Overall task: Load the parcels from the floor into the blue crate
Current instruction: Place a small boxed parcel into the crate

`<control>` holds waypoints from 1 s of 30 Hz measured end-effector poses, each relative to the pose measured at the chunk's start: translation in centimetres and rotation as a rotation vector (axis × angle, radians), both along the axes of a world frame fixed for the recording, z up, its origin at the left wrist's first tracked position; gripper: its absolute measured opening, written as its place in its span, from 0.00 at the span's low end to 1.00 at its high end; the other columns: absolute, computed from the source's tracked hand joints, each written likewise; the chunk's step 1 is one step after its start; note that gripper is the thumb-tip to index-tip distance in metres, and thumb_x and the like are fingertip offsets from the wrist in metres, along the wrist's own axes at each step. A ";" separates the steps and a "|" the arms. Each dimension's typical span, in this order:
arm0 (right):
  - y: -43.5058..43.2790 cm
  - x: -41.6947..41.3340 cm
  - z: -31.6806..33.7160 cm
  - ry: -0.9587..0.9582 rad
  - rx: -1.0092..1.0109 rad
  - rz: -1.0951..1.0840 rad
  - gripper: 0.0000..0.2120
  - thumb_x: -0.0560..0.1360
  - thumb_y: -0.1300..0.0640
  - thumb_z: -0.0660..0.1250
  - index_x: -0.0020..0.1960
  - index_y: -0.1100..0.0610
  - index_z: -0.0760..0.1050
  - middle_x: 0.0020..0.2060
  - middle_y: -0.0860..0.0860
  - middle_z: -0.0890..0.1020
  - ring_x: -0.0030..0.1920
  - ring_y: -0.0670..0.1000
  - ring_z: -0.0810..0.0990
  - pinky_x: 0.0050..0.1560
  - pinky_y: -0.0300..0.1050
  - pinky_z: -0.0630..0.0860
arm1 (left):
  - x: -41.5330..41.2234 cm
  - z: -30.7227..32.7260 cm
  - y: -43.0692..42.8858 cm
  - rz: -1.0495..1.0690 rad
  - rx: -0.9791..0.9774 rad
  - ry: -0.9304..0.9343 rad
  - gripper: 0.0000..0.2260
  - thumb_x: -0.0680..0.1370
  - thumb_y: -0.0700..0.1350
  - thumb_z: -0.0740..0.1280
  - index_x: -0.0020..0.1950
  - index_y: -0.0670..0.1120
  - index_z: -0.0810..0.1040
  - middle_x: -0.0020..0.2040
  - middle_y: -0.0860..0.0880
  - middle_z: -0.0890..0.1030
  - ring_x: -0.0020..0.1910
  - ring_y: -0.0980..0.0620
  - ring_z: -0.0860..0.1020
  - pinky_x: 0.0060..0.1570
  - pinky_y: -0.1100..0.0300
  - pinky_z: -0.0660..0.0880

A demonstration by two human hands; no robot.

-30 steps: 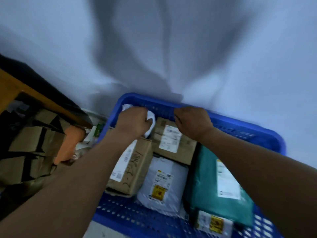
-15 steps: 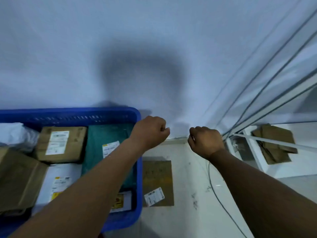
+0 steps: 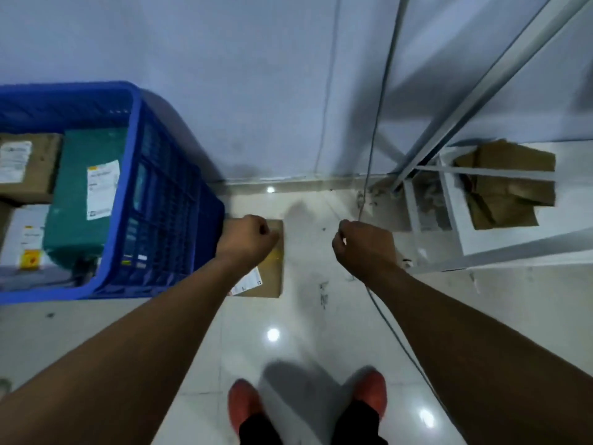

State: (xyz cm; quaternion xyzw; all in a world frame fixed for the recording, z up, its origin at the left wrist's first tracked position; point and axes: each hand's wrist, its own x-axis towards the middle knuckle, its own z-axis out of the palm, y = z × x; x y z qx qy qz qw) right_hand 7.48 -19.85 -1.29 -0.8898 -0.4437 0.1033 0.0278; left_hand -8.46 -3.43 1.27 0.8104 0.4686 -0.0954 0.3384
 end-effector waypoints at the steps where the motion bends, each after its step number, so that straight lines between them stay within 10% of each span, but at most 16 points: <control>1: 0.2 -0.9 -1.4 0.019 0.010 -0.015 0.09 0.76 0.53 0.61 0.39 0.55 0.74 0.32 0.51 0.79 0.32 0.57 0.79 0.30 0.43 0.63 | -0.8 -1.2 -0.3 0.023 -0.020 0.027 0.14 0.77 0.52 0.67 0.37 0.45 0.78 0.35 0.45 0.81 0.35 0.45 0.80 0.31 0.59 0.70; 12: 8.8 -5.8 -29.3 0.285 0.091 -0.185 0.14 0.78 0.46 0.59 0.49 0.55 0.78 0.45 0.53 0.83 0.47 0.57 0.82 0.44 0.45 0.73 | -6.7 -30.9 4.6 0.390 -0.047 0.096 0.15 0.77 0.56 0.68 0.51 0.44 0.78 0.48 0.43 0.81 0.44 0.45 0.81 0.42 0.55 0.78; 17: 11.1 -10.5 -44.6 1.220 0.111 -0.712 0.24 0.78 0.36 0.60 0.57 0.57 0.78 0.46 0.54 0.83 0.44 0.55 0.82 0.46 0.48 0.78 | -9.9 -46.6 6.5 0.674 -0.103 0.250 0.41 0.64 0.67 0.75 0.69 0.44 0.72 0.67 0.40 0.74 0.61 0.40 0.76 0.61 0.47 0.75; 20: 11.0 -12.1 -51.4 1.354 0.304 -0.818 0.40 0.61 0.19 0.62 0.57 0.50 0.78 0.46 0.52 0.86 0.45 0.58 0.85 0.51 0.55 0.81 | -10.0 -49.9 6.5 0.710 0.058 0.308 0.55 0.62 0.73 0.73 0.77 0.43 0.59 0.75 0.39 0.63 0.73 0.36 0.65 0.69 0.40 0.64; 30: 7.1 -6.2 -30.6 1.508 0.286 -0.674 0.31 0.64 0.42 0.78 0.61 0.58 0.80 0.52 0.56 0.87 0.53 0.62 0.85 0.61 0.62 0.78 | -14.2 -34.4 3.0 0.929 -0.537 -0.349 0.37 0.62 0.70 0.77 0.60 0.45 0.82 0.51 0.44 0.87 0.48 0.41 0.85 0.51 0.51 0.80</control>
